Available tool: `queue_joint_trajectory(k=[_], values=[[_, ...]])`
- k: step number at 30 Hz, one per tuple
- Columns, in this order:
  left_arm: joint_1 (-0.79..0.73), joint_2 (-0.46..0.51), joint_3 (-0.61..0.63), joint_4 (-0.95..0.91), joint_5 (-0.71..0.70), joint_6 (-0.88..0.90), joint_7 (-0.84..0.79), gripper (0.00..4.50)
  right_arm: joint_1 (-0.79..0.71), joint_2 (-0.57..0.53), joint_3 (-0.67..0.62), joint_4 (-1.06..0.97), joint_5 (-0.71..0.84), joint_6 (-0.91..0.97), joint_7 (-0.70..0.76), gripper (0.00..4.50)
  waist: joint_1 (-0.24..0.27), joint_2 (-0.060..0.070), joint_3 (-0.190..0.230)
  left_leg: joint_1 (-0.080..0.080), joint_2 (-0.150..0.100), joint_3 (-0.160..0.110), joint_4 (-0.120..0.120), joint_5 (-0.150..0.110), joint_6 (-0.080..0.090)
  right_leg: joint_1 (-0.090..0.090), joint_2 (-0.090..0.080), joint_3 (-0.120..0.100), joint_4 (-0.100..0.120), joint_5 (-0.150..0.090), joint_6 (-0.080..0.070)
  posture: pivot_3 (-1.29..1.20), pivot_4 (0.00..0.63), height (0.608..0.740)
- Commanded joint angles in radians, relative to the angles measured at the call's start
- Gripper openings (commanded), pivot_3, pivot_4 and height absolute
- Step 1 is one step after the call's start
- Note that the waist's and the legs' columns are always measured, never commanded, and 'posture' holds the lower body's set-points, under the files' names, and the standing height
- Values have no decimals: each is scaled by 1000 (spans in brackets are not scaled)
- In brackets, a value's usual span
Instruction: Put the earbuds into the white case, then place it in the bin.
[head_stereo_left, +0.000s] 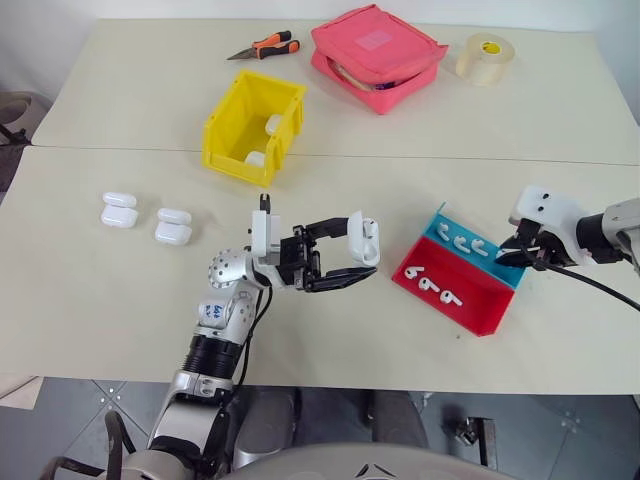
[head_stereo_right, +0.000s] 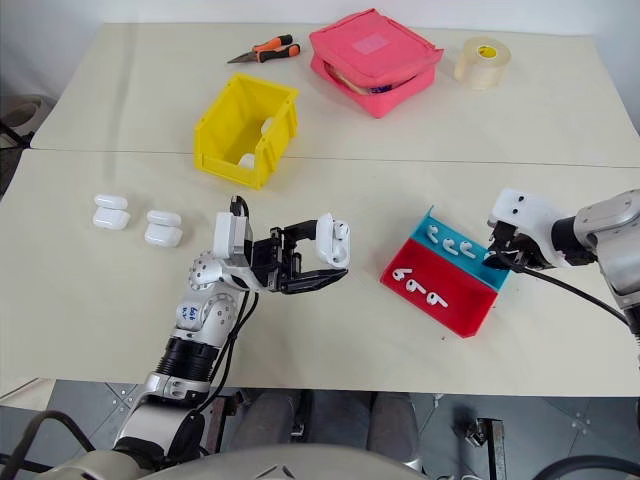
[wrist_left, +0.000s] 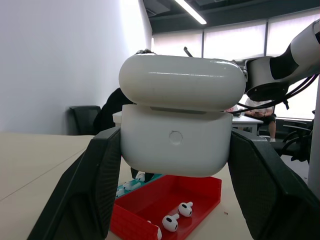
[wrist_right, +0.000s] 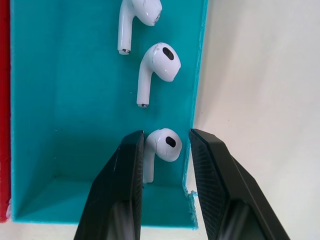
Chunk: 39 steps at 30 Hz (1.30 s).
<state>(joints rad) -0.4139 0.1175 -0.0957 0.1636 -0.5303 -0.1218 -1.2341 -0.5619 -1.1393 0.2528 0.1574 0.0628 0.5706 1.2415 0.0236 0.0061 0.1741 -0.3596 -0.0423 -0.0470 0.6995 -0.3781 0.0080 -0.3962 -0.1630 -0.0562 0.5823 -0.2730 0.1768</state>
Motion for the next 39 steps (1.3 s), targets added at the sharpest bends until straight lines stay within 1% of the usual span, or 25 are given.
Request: queue_joint_trajectory(k=[1, 6, 9, 11, 14, 17, 18, 21, 23, 24, 27, 30, 34, 39], values=[[1, 1, 3, -45, -9, -9, 4, 2812, 13, 3, 3, -4, -26, -5, 13, 906, 0, 0, 0, 0, 0, 0, 0, 0, 0, 0, 0, 0, 0, 0, 0, 0, 150, 740], [-9, 2, 0, -42, -9, -4, 1, 2812, 22, 5, -33, -59, -5, 34, 8, 906, 0, 0, 0, 0, 0, 0, 0, 0, 0, 0, 0, 0, 0, 0, 0, 0, 150, 740], [-15, 0, -7, -39, -10, 3, -3, 2812, 52, -11, -91, -117, 22, 67, -7, 906, 2, 0, 0, 0, 0, 0, 0, 0, 0, 0, 0, 0, 0, 0, 0, 0, 150, 740], [-17, 1, -7, -40, -14, 9, -8, 2812, 74, -18, -140, -166, 46, 104, -23, 906, 2, 0, 0, 0, 0, 0, 0, 0, 0, 0, 0, 0, 0, 0, 0, 0, 150, 740], [-30, -5, -9, -34, -18, 20, -10, 2812, 138, 0, -306, -276, 145, 184, -55, 906, 4, 0, 0, -1, 0, 0, 0, 0, 0, 0, 0, -1, 0, 0, 0, 0, 150, 740], [-44, -9, -7, -29, -24, 36, -13, 2812, 213, 104, -507, -401, 277, 195, -107, 906, 4, 0, 0, -1, 0, -1, 0, 0, 0, 0, 0, -2, 0, 0, 0, 0, 150, 740], [-47, -9, -7, -27, -25, 42, -15, 2812, 240, 160, -575, -446, 331, 199, -130, 906, 4, 0, 0, -1, 0, -1, 0, 0, -1, 0, 0, -2, 1, 0, 0, 0, 150, 740], [-52, -2, 1, -29, -36, 62, -24, 2812, 301, 274, -678, -545, 426, 202, -188, 906, 5, 0, 0, -1, 0, -1, 1, 0, -1, 0, 0, -3, 1, 0, 0, 0, 150, 740], [-60, -1, 2, -28, -42, 90, -20, 2812, 363, 362, -716, -618, 487, 169, -222, 906, 6, 0, 0, -1, 0, -1, 1, 0, -1, 0, 0, -3, 1, 0, 0, 0, 150, 740], [-71, -8, -3, -21, -36, 99, -13, 2812, 387, 458, -745, -669, 574, 144, -258, 906, 5, 0, 0, -1, 0, -2, 1, 0, -1, 0, 0, -3, 1, 0, 0, 0, 150, 740], [-97, 6, 14, -15, -44, 135, -10, 2812, 406, 668, -734, -794, 751, 135, -409, 906, 2, 0, 0, 0, 0, -2, 0, 0, -1, 0, 0, -3, 2, 0, 0, 0, 150, 740], [-125, 18, 29, -1, -48, 163, -9, 2812, 431, 810, -650, -862, 819, 109, -509, 906, -2, 0, 0, 0, 1, -3, 1, 1, -2, 0, 1, -3, 3, 0, 0, 0, 150, 740], [-150, 10, 39, 13, -43, 173, -1, 2812, 473, 892, -527, -891, 817, 59, -565, 906, -3, 1, 0, 2, 0, -5, -1, 1, -3, 0, 1, -2, 4, 0, 0, 0, 150, 740], [-142, 4, 34, -1, -40, 187, 3, 2812, 489, 935, -435, -873, 786, -11, -582, 906, -3, 1, 0, 2, -1, -4, -1, 1, -2, 0, 1, -2, 5, 0, 0, 0, 150, 740]])
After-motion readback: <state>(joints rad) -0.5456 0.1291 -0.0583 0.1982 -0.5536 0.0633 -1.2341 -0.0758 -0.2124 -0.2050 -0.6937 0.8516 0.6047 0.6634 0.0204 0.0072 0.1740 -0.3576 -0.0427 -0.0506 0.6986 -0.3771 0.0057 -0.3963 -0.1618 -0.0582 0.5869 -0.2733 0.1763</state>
